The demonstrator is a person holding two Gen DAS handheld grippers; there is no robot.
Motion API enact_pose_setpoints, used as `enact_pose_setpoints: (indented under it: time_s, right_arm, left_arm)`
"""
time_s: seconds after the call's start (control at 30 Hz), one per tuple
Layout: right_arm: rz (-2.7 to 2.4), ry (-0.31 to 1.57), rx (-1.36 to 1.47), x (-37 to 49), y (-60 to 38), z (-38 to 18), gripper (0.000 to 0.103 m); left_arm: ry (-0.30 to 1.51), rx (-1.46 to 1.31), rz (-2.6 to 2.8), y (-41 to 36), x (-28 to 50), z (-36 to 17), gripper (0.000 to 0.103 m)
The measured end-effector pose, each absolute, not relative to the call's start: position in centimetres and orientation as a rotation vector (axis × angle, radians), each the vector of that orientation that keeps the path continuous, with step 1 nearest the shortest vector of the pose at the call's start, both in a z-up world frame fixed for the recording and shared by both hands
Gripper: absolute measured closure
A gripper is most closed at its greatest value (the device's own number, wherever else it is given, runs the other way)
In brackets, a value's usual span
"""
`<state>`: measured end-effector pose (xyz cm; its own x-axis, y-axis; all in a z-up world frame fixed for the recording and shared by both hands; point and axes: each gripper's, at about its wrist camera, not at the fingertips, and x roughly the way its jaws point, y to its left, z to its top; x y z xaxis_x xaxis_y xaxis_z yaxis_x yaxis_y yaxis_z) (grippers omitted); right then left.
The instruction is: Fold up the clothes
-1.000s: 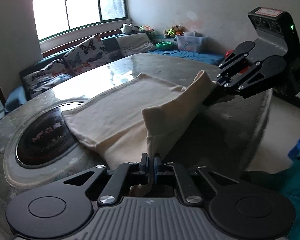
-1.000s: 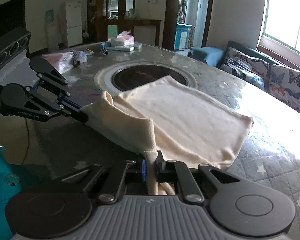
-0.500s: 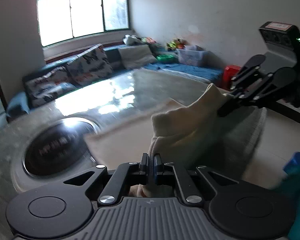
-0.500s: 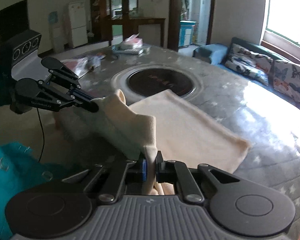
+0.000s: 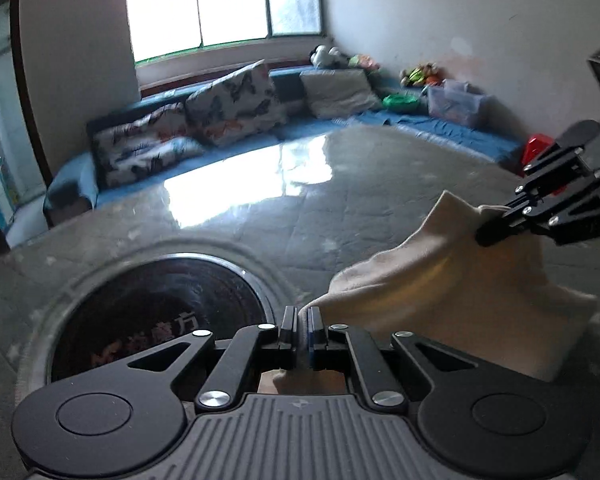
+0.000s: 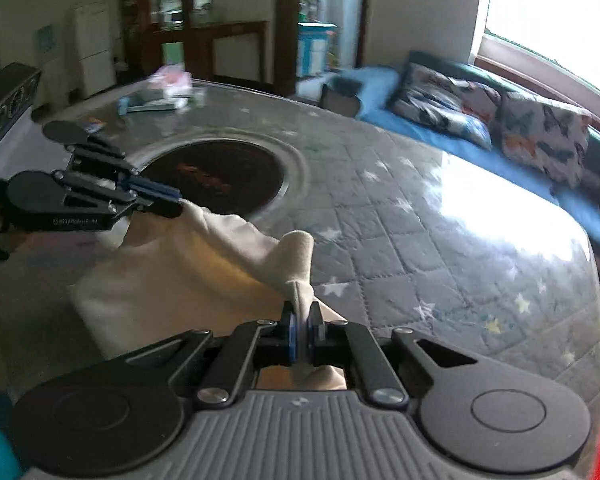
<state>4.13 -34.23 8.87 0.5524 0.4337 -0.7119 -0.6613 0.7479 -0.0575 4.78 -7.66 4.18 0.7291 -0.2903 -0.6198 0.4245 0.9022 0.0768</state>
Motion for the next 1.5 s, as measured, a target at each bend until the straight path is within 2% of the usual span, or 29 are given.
enact_pose_setpoints:
  time_s: [0.1,0.27,0.47,0.67,1.0,1.27,1.5]
  right_arm:
    - [0.587,0.792,-0.246,6.2,-34.1,6.3,0.096]
    - [0.513,0.808,-0.183,7.4,-35.0,4.2,0.086]
    - [0.511,0.76,-0.131,6.0,-37.0,6.4,0.085]
    - [0.57,0.777,-0.118,5.4,-35.4,5.7,0.085]
    - [0.557,0.763,-0.121,6.7,-33.7,4.7,0.086]
    - [0.477,0.779,-0.069,3.8,-40.1,6.8,0.086]
    - [0.51,0.822,-0.008,1.1,-41.7,5.7,0.086]
  left_arm:
    - [0.687,0.226,-0.365,-8.3,6.4,2.7,0.097]
    - [0.696,0.238,-0.321,-8.2,6.6,2.1,0.086]
    - [0.669,0.17,-0.295,-7.4,5.9,3.8,0.086]
    - [0.661,0.135,-0.4,-10.1,4.9,5.0,0.086]
    - [0.742,0.146,-0.401,-13.1,7.7,2.5,0.085]
    - [0.72,0.154,-0.389,-13.2,7.3,2.2,0.083]
    - [0.716,0.161,-0.37,-13.5,7.2,2.5,0.08]
